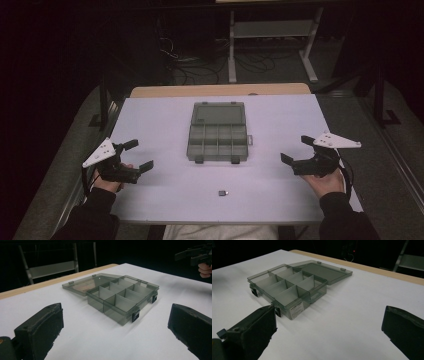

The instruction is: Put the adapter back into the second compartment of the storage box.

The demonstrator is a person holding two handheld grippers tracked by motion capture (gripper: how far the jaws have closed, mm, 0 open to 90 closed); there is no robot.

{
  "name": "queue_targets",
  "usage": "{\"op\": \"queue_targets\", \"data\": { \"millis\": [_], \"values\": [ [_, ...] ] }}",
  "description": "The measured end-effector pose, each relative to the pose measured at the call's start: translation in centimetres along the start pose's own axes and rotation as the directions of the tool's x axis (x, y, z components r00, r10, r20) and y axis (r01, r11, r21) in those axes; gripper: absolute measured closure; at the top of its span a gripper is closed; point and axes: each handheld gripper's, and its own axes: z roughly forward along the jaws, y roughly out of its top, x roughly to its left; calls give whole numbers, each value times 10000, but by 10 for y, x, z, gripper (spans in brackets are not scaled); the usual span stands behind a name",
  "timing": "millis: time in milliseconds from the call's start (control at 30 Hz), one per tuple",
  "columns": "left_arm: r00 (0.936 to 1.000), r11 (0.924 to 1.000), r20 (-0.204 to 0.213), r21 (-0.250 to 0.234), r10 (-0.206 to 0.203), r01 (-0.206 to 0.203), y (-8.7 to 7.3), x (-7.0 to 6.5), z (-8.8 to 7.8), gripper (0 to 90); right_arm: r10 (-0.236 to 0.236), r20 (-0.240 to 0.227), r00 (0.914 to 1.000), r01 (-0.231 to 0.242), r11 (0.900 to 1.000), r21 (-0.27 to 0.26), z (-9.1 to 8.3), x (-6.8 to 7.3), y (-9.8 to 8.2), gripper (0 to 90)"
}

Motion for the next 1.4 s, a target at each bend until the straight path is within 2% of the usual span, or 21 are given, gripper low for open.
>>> {"op": "queue_targets", "data": {
  "millis": [233,400,733,1067,1400],
  "values": [
    [10000,10000,18,71,42,-42,0,0,1,0,-200,-142,9997,201,9998,91,1,5,5,0],
    [10000,9999,10,96,60,-60,0,0,1,0,-230,-290,9993,242,9989,397,4,6,7,0],
    [9999,9998,4,125,122,-122,0,-1,1,0,-533,-661,9964,567,9971,499,7,15,19,0],
    [9999,9998,3,124,121,-121,0,-1,1,0,-939,-1214,9881,1045,9910,834,16,29,32,0],
    [9999,9999,20,116,121,-121,0,-1,2,0,-1159,-1541,9812,1327,9858,1033,23,39,38,0]
  ]
}}
